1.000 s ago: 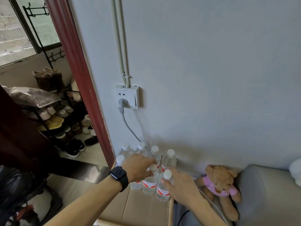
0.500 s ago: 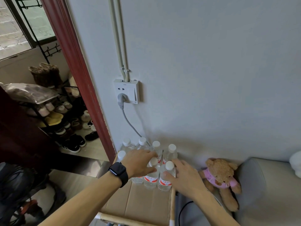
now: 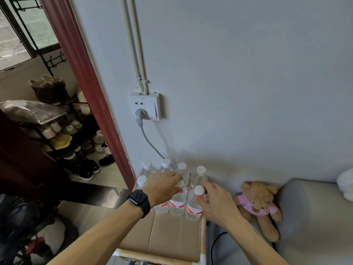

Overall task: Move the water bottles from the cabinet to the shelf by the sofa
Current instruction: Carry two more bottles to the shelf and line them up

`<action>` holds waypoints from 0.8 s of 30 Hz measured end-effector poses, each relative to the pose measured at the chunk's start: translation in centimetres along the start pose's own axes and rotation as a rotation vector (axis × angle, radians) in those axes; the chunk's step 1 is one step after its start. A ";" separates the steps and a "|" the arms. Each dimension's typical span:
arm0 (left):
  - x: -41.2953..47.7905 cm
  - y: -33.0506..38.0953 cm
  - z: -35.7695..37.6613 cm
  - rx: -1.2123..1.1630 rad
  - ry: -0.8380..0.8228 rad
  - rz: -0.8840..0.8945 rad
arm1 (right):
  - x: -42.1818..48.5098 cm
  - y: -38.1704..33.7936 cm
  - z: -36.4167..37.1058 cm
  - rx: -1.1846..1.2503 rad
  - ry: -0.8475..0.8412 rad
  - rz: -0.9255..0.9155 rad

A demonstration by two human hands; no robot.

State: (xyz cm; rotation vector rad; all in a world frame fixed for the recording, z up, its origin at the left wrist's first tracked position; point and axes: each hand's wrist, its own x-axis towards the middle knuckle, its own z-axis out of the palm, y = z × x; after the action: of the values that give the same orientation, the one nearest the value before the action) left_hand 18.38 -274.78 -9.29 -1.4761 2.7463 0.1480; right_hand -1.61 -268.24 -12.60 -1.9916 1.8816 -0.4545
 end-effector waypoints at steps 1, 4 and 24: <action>0.0 0.0 0.0 0.009 0.004 -0.001 | 0.0 0.1 0.0 0.008 0.009 0.001; 0.0 -0.2 0.0 0.043 -0.005 -0.005 | -0.3 0.2 0.2 0.044 0.030 0.004; 0.6 -0.8 -0.4 0.099 -0.063 0.046 | -0.1 0.0 0.7 0.074 0.112 0.024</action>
State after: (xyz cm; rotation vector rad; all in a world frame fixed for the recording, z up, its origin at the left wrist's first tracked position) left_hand 18.69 -275.73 -8.98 -1.3613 2.6965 0.0573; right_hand -1.27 -268.13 -13.17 -1.9300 1.9235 -0.6312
